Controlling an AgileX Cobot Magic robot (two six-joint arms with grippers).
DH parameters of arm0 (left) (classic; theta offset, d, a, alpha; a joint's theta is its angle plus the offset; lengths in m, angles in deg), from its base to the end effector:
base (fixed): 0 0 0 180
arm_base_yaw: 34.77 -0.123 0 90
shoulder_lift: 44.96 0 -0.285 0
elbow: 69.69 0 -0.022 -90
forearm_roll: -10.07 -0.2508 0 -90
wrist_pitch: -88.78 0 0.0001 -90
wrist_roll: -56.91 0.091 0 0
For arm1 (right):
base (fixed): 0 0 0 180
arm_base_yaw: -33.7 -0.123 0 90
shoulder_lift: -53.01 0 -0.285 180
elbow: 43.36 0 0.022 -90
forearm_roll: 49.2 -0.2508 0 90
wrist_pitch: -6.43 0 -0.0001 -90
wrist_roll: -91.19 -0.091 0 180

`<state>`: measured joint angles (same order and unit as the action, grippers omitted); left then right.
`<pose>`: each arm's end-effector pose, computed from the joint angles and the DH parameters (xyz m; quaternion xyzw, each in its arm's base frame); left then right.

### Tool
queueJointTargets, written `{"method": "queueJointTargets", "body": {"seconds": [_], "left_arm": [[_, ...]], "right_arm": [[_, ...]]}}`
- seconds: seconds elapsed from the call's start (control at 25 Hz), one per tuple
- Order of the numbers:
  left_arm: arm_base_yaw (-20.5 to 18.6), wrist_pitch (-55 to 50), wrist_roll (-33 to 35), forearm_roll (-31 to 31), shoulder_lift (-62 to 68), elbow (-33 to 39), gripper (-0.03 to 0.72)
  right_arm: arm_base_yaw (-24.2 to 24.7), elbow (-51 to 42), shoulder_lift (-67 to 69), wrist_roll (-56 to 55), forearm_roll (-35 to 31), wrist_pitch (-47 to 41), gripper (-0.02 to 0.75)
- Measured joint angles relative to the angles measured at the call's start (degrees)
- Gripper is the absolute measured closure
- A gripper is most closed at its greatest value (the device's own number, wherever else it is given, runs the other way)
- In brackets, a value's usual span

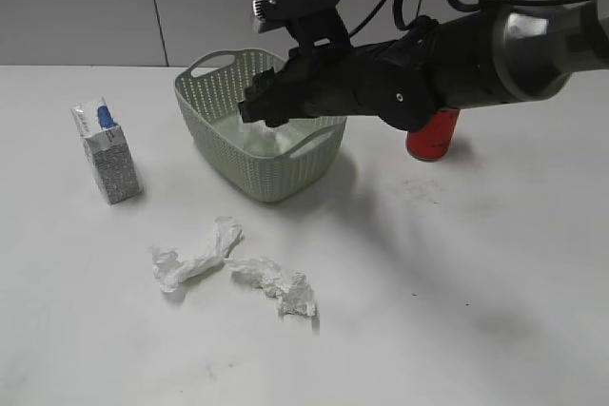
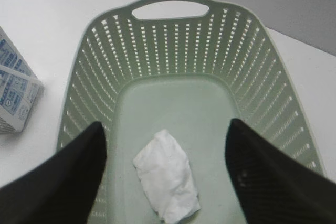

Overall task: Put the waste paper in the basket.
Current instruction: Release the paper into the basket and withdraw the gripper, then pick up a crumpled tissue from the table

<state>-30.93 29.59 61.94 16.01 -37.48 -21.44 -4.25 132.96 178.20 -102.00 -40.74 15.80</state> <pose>-0.0060 -0.0077 0.2814 0.0667 0.8392 -0.0462 0.5377 0.3554 0.2799 0.1706 -0.2520 0.8267 0.1931 0.4645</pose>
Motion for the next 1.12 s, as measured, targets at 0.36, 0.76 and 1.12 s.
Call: {"method": "queueJointTargets", "body": {"seconds": [0.36,0.76,1.12], "left_arm": [[0.0,0.0,0.0,-0.1,0.0,0.0,0.096],[0.0,0.0,0.0,-0.1,0.0,0.0,0.096],[0.0,0.0,0.0,-0.1,3.1,0.0,0.096]], "right_arm": [[-0.1,0.0,-2.5,0.0,-0.9,-2.8,0.105],[0.0,9.0,-12.9,15.7,-10.3,-45.8,0.167],[7.8,12.0,-13.5,24.3,-17.2,-71.7,0.169]]}}
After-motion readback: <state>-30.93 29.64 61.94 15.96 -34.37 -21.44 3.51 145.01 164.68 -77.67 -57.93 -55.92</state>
